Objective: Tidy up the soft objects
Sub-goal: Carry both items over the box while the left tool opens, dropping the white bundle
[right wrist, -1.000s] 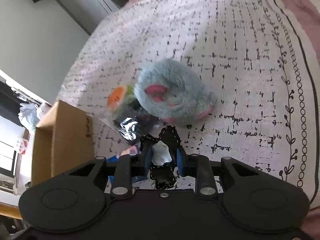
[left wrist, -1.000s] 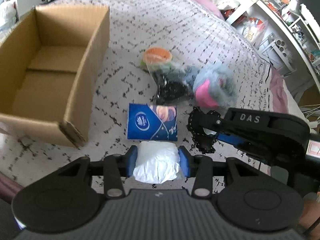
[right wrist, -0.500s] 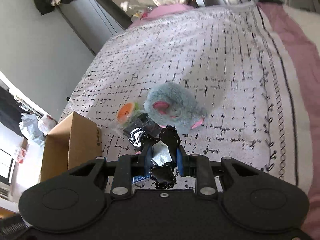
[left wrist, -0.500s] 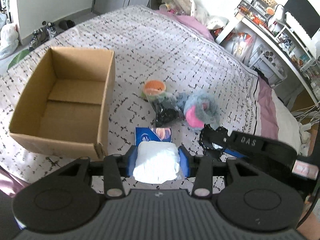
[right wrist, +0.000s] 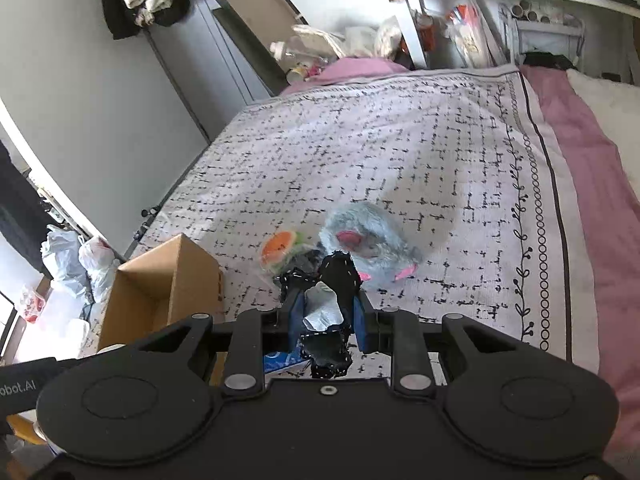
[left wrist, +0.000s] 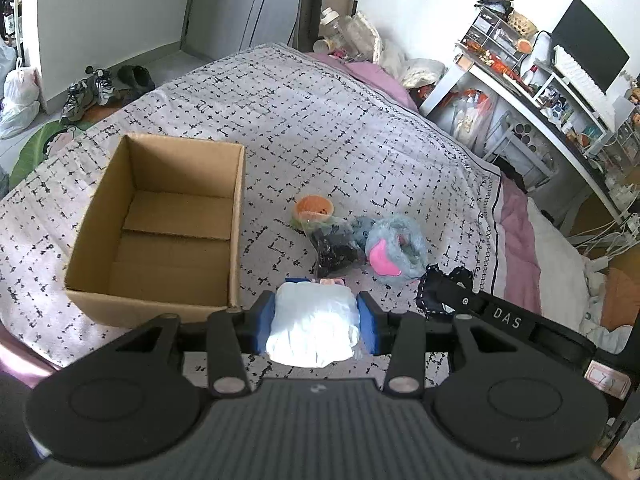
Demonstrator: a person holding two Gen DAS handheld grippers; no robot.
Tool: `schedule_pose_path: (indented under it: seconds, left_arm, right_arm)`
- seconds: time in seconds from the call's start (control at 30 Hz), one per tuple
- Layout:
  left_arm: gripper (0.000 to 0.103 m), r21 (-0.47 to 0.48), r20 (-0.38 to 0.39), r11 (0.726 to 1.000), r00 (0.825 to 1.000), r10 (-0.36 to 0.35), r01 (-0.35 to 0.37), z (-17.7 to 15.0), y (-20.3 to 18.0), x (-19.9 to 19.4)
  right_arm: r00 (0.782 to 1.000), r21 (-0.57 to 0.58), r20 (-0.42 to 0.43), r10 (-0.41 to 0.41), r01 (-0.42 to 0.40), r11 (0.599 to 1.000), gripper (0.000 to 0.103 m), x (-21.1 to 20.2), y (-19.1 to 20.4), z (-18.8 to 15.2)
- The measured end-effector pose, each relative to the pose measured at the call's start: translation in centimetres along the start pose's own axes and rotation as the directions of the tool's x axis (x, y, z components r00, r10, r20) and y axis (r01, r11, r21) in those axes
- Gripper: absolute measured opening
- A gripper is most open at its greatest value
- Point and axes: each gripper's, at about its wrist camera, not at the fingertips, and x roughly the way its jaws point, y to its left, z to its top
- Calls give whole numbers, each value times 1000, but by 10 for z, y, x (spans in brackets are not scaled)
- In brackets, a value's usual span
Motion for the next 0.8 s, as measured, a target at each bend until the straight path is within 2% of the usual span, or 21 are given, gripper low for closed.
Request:
schedule_pose_path:
  seconds: [0.27,0.47,0.8]
  left_arm:
    - [43,4,20,1000,1000,-23,23,9,17,-22]
    - [43,-10,54,1000,999,-6,6,16,33,-29]
    - [43,-23,53,1000,999,13,-12,21,65,-22]
  right_arm:
    - [997,-37,64,33,-30,999,26,-14,22,-2]
    - [997,-80,72,42,-37,996,26,-12,42,-9]
    - [997,-105,47,58,-52,993,26,-1,67,-19]
